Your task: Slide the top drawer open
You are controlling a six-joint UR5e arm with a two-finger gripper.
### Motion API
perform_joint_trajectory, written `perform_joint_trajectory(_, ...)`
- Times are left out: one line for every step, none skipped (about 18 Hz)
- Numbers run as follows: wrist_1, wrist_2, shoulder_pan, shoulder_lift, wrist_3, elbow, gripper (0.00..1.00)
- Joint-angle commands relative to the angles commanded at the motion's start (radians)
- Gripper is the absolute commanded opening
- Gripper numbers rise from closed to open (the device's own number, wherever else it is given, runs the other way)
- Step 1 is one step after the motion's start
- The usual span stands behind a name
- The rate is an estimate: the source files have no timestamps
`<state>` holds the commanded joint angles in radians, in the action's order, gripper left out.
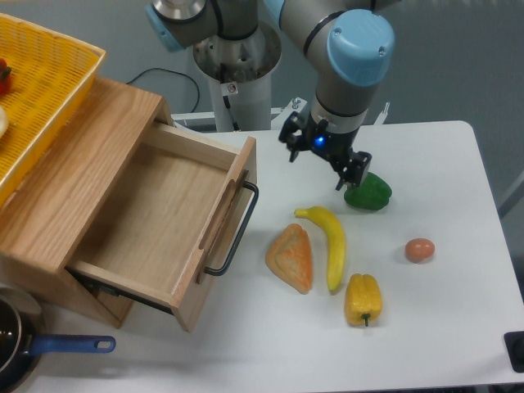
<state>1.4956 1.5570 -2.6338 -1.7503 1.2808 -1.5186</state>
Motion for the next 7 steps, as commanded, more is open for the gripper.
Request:
perform_joint_trajectory(-0.002,0.0,-0.003,0.0,0.002,0.002,1.0)
perform_joint_trajectory(-0.011,-0.002,-0.008,0.0,0.008,0.005,1.0)
perform_joint_trajectory(-0.027,-0.002,-0.008,0.0,0.014,0.003,1.0)
perform_joint_trajectory(-0.04,-0.002,-0.008,-0.005,0.017,0.002,1.0)
perform_joint_trajectory(-0.047,-0.002,-0.006,-0.008,0.017,0.0,1.0)
perform_joint_trajectory(-0.049,-0.002,-0.006,-0.009,0.015,0.0,1.0)
perform_joint_trajectory(-0.049,-0.002,-0.006,-0.011,0.017,0.0,1.0)
